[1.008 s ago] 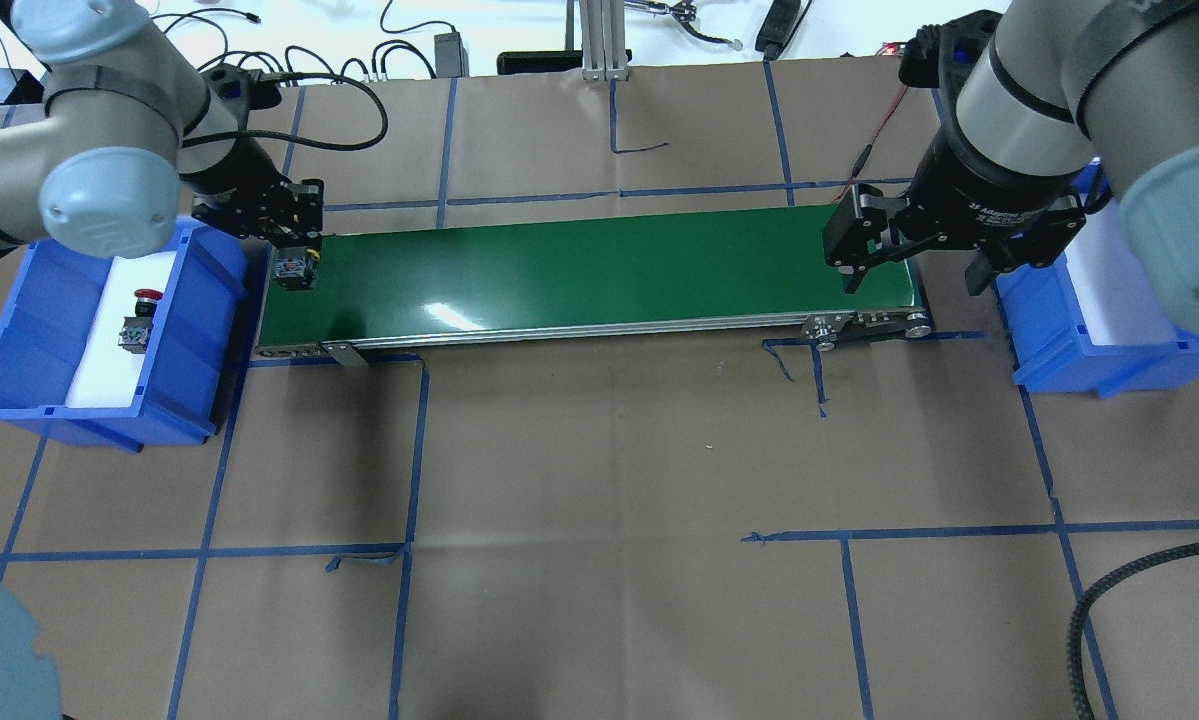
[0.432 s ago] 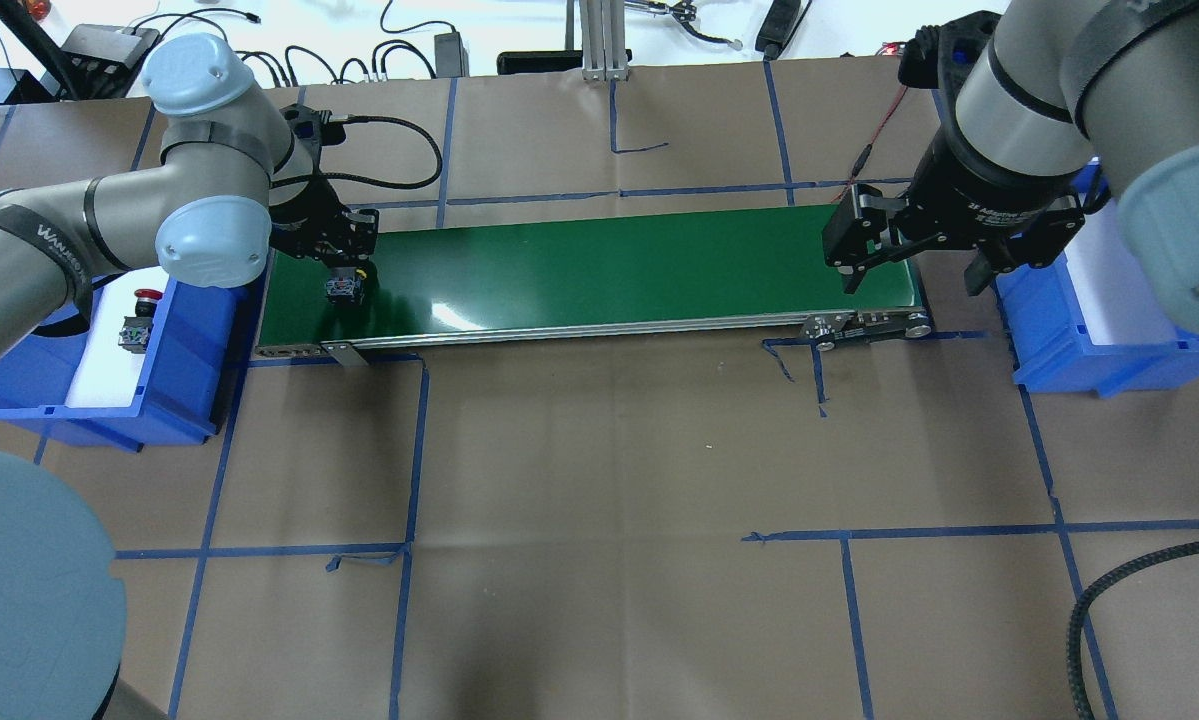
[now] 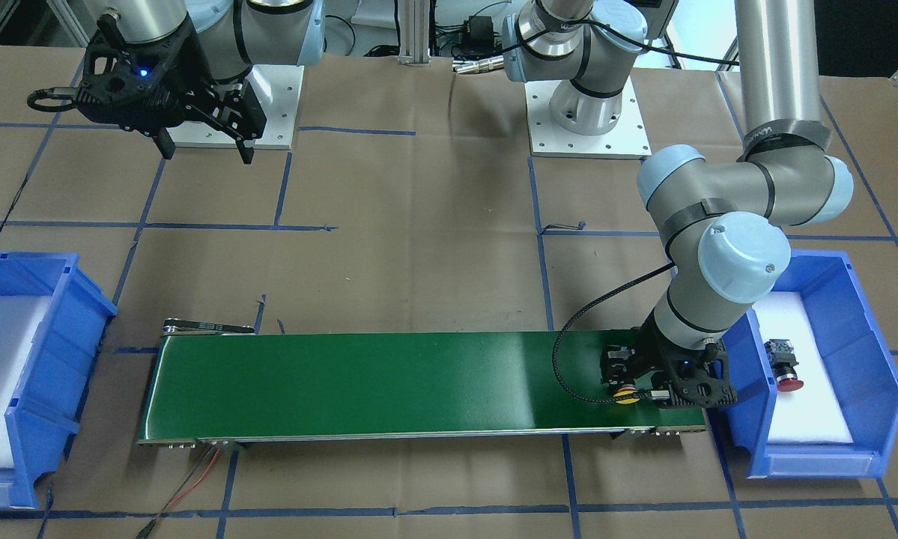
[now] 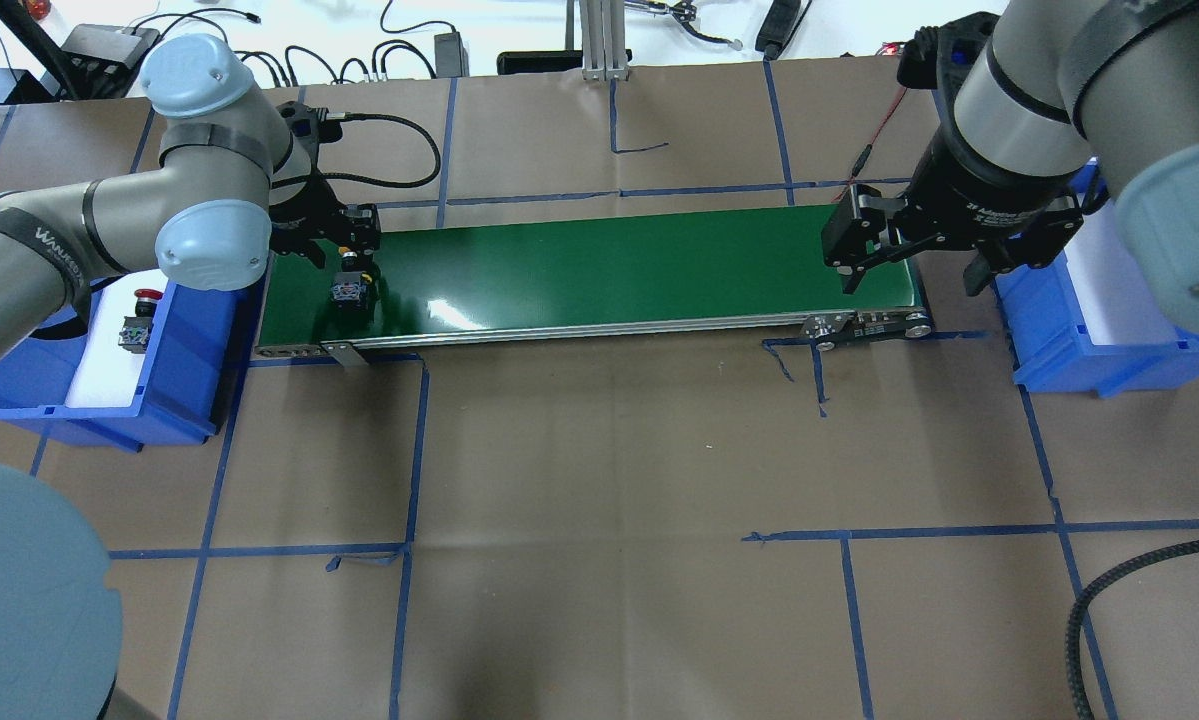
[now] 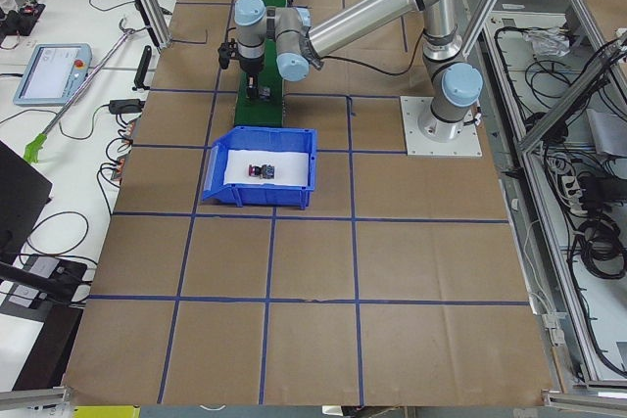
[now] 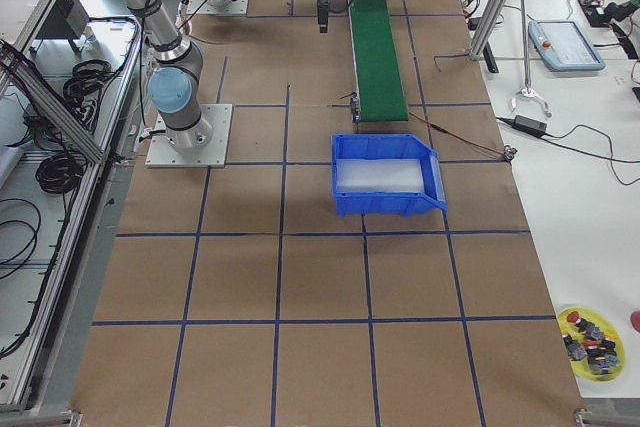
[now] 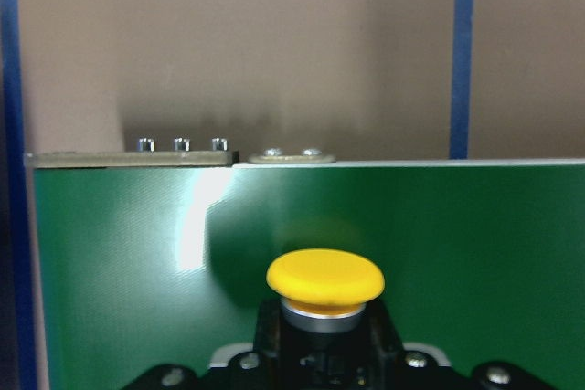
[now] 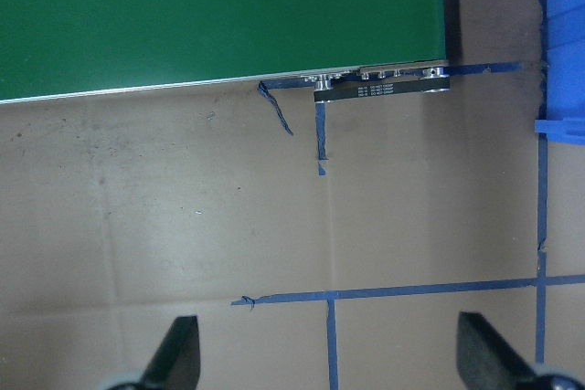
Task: Transport two buttons from left to right
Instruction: 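Lower the button onto the green belt, open the left gripper, withdraw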
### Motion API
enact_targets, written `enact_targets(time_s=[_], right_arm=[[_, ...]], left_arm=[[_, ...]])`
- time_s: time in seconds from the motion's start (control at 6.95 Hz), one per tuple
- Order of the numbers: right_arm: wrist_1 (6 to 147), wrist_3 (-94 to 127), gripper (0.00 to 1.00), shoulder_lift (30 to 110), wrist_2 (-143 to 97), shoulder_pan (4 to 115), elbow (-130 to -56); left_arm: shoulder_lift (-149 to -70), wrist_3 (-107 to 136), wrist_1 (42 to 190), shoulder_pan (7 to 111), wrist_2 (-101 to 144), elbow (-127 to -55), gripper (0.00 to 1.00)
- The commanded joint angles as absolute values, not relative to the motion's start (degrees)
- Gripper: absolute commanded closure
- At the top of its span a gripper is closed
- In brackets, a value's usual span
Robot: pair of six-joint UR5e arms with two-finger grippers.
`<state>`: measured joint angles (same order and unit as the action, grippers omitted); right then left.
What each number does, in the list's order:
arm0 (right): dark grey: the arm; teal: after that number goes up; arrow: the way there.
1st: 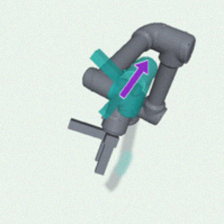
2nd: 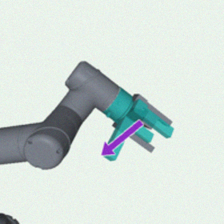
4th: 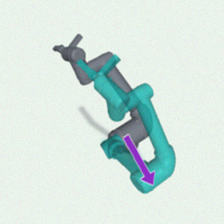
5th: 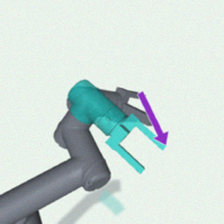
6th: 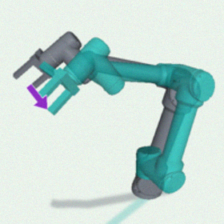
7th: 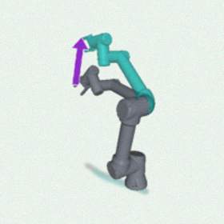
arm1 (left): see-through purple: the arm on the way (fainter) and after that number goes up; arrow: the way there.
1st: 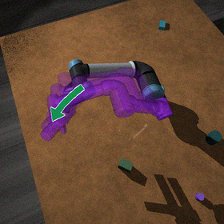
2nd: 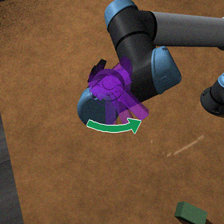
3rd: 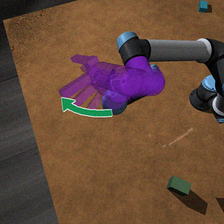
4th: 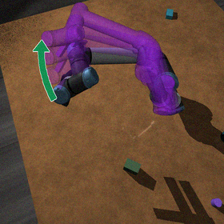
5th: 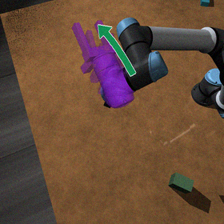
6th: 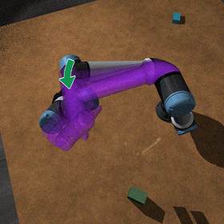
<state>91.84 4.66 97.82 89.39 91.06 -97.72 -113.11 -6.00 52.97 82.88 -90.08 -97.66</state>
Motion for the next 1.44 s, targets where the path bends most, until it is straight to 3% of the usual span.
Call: enact_targets(time_s=[0.0,0.29,0.86,1.3], right_arm=[[91.85,4.66,0.00,97.91,89.38,91.05,-97.65],[91.76,4.66,0.00,97.91,89.38,91.05,-97.65],[91.85,4.66,0.00,97.91,89.47,91.05,-97.12],[92.28,4.66,0.00,97.74,89.39,91.05,-97.12]], left_arm=[[-111.98,-5.89,53.43,82.88,-90.09,-96.86,0.00],[-108.48,-5.89,59.37,82.18,-90.00,-94.94,0.00],[-107.75,-7.20,77.59,80.69,-90.00,-80.62,0.00],[-109.86,-18.16,77.61,70.44,-90.00,-79.19,0.00]])
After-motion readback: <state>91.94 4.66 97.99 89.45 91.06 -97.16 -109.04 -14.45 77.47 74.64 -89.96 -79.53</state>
